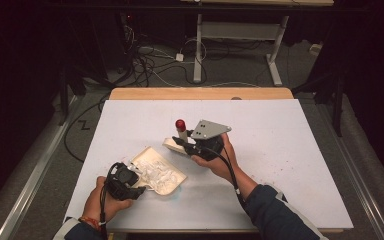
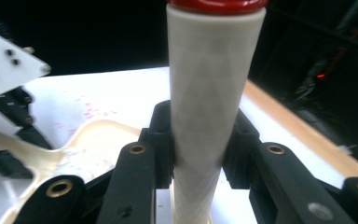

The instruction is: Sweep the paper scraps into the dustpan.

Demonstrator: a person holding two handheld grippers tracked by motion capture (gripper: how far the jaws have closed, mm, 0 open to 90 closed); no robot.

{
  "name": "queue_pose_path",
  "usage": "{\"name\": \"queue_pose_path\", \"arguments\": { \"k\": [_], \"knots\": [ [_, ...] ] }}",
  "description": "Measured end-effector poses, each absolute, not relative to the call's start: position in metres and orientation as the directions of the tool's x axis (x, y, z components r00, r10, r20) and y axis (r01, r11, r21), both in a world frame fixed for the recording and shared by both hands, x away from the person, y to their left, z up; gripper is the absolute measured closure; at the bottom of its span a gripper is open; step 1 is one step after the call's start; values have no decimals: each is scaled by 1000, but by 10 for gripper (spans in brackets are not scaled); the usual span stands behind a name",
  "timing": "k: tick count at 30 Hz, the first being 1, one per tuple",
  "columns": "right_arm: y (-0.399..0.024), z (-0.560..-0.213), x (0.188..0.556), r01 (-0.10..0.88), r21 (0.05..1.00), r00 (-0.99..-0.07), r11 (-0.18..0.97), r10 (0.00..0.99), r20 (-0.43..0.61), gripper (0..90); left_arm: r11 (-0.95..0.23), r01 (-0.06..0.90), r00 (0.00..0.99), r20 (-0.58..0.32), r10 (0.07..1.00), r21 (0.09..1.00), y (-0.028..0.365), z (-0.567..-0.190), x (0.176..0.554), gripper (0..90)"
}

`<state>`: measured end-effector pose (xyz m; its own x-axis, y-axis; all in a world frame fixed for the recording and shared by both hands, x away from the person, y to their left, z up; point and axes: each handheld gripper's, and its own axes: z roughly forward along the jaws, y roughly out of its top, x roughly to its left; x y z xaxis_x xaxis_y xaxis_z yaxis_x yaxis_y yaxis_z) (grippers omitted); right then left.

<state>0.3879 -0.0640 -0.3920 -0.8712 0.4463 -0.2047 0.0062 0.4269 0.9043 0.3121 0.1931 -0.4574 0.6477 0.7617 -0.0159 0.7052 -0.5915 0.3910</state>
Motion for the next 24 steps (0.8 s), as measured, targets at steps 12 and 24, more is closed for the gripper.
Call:
{"name": "queue_pose_path", "arguments": {
  "k": [12, 24],
  "knots": [
    [-67, -357, 358, -38, 936, -924, 350, 344, -166, 698, -614, 693, 666, -9, 746, 378, 191, -457, 309, 634],
    [-123, -340, 354, 27, 898, -833, 438, 507, -222, 698, -627, 685, 678, -10, 735, 371, 189, -456, 306, 633]
  ]
}}
